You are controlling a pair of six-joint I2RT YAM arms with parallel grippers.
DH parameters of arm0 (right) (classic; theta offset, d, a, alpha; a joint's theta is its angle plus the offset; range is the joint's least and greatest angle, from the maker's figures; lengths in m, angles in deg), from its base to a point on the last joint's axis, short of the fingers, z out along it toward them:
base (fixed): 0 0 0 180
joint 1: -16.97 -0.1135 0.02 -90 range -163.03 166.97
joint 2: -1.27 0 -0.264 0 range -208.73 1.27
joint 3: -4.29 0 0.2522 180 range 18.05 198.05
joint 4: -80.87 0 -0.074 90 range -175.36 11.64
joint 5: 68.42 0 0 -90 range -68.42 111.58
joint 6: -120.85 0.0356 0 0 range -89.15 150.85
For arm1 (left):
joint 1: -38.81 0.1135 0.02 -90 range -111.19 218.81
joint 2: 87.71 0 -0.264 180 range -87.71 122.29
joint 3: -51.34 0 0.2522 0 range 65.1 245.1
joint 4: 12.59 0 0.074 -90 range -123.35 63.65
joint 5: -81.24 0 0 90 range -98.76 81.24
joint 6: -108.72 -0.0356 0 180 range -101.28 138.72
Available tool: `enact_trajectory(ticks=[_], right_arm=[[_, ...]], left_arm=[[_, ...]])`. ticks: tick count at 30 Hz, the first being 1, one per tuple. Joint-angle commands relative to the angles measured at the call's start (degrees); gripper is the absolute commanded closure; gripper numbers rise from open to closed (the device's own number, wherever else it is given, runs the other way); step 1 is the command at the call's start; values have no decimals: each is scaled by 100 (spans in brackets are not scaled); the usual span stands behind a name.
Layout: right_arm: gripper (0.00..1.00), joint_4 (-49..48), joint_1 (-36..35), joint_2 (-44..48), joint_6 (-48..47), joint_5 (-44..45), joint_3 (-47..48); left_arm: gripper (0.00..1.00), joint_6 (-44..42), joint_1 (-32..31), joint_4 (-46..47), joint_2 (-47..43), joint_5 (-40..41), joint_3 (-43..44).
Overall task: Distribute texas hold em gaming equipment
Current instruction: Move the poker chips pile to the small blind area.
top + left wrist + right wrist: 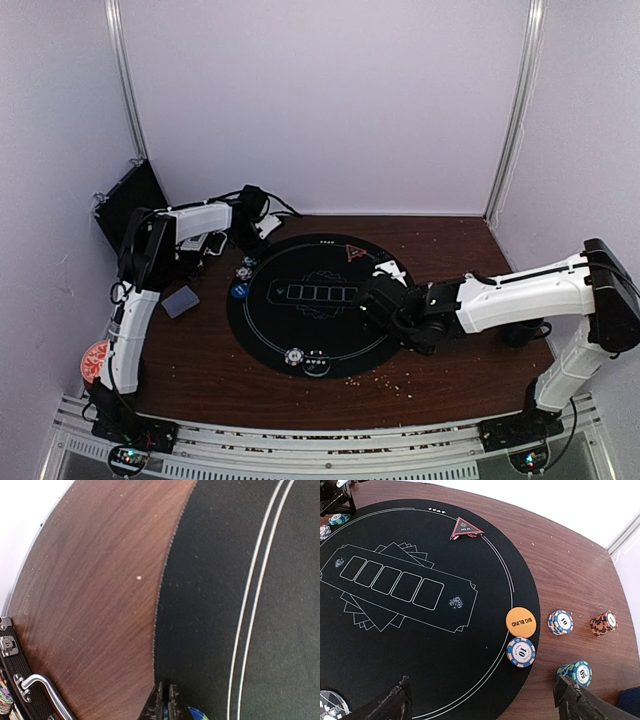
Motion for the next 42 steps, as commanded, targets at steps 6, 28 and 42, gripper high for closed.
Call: enact_trajectory(ticks=[6, 28, 42], right_arm=[[0, 109, -44, -87, -1, 194, 150], [0, 122, -83, -115, -12, 234, 178], [0, 159, -99, -120, -12, 266, 187]], left_arm=[[93, -203, 33, -341, -254, -2, -216], [99, -147, -18, -495, -349, -85, -228], [100, -96, -88, -495, -445, 6, -179]])
